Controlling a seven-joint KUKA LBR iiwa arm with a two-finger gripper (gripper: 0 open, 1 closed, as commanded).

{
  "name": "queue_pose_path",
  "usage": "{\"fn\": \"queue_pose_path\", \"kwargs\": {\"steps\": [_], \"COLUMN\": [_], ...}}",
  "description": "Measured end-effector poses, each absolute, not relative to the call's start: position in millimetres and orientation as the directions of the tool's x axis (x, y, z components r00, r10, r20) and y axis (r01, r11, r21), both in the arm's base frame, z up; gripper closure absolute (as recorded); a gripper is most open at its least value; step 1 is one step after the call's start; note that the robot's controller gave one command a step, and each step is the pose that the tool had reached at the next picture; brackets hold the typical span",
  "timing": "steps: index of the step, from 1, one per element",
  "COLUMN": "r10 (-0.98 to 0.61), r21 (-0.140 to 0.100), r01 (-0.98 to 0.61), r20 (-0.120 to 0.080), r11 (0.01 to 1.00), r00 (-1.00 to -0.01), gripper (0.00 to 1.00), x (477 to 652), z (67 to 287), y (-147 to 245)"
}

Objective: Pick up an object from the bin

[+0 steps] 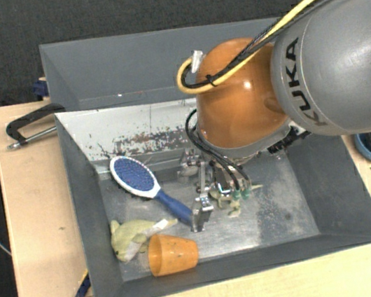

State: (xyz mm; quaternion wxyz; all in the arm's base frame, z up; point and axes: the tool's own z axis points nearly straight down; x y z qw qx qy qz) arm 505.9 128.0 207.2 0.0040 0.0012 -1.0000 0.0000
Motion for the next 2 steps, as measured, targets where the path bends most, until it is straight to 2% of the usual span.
{"fn": "queue_pose_path", "kwargs": {"steps": [1,2], "r10": [0.136,0.135], "r21": [0.004,0.004], "r01": [0.135,0.135], "r20": [-0.008,-0.007], "r11": [0.991,0.991], "r00": [-0.991,-0.991], "gripper": [0.00,1.00], "x": [531.9,531.9], "z": [70.8,73.6], "y": [105.1,105.5]}}
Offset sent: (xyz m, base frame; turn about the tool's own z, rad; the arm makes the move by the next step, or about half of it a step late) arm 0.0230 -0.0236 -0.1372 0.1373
